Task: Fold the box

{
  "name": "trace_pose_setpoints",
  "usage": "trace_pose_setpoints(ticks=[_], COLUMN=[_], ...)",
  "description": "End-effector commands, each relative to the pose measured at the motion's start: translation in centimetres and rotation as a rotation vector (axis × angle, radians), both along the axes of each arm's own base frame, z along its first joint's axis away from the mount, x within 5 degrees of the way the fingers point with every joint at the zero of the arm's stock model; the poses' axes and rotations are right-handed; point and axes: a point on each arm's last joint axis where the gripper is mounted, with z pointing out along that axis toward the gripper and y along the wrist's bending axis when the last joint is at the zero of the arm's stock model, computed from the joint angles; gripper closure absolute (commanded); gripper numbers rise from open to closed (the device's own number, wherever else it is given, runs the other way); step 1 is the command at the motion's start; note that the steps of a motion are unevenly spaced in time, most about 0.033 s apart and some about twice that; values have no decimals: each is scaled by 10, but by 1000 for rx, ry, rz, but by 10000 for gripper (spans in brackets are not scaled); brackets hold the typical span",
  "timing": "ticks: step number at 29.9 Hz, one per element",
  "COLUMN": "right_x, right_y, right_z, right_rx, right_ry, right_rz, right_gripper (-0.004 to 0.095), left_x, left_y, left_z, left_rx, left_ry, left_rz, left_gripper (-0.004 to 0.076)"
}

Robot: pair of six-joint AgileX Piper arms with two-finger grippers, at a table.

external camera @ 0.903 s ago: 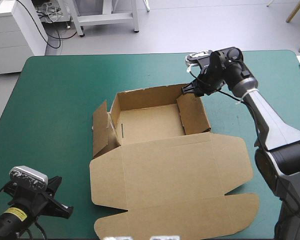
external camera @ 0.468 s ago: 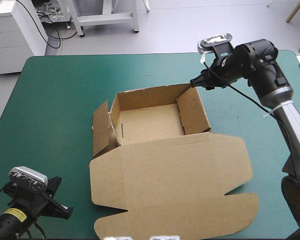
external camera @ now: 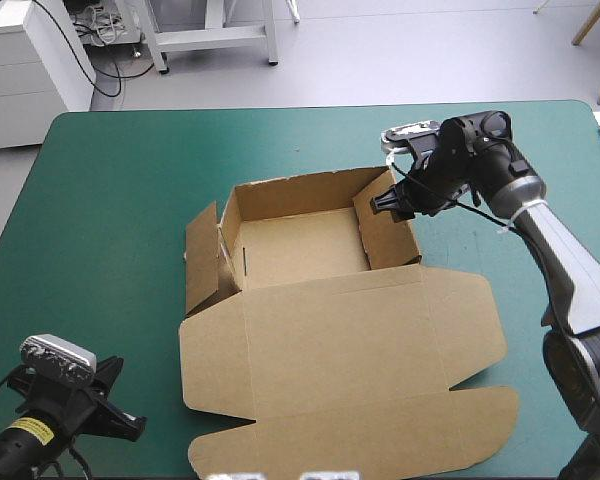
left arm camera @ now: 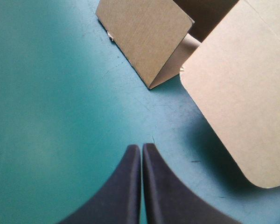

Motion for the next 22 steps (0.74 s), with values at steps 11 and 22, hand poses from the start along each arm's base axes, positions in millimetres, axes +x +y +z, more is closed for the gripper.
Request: trace_pose_setpoints(ticks=[11,22], right_x=[22,24], right_y=[6,7], right_z=[-29,-34], right_rx=[6,1], right_ry=[45,55], right_rz=[-4,0], right_gripper=[460,783], left_x=[4,4], left_y=[-1,-1], left_z=[12,12], left_rx=[-32,-35], left_ry=[-65,-64], left_rz=[9,9], left_gripper=[731,731])
